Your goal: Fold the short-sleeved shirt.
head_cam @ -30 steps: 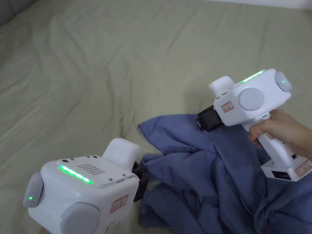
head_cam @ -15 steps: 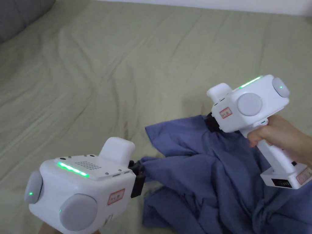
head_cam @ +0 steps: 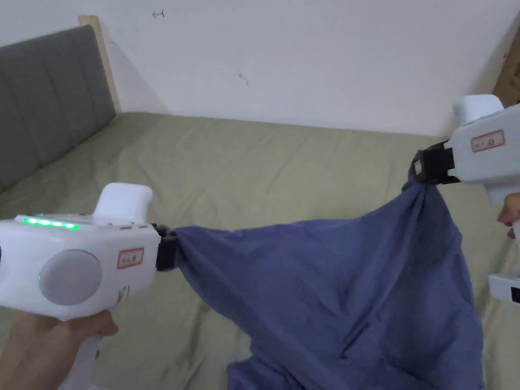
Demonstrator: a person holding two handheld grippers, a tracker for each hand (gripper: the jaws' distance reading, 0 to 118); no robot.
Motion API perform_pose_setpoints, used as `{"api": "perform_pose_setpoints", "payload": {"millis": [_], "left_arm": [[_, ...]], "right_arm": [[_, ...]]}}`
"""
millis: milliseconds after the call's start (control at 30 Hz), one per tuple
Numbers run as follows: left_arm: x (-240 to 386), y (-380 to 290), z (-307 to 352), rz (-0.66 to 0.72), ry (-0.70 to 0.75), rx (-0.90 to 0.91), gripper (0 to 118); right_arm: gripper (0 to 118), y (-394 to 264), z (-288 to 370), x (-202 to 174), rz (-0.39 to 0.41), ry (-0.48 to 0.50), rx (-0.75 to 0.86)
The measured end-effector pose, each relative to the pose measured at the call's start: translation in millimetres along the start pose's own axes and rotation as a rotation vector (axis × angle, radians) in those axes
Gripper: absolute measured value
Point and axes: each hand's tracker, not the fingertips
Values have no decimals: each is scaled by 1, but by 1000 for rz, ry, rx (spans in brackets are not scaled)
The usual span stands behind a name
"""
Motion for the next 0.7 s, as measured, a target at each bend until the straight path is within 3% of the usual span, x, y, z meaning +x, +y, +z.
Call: {"api": "perform_pose_setpoints", "payload": {"millis": [100, 267, 400, 500, 700], "left_arm": [[-2, 33, 30, -21, 38, 74, 0], [-1, 82, 78, -76, 166, 180, 0], [-5, 119, 107, -72, 120, 254, 0], [2, 148, 114, -144, 189, 283, 0], [-1, 212, 108, -157, 204, 309, 0]], "right_arm": [[5, 18, 57, 12, -42, -67, 94], [5, 43, 128, 42, -186, -81, 220], [5, 60, 165, 53, -231, -65, 289], [5, 77, 176, 51, -231, -63, 313], [5, 120, 171, 45, -185, -109, 324]]}}
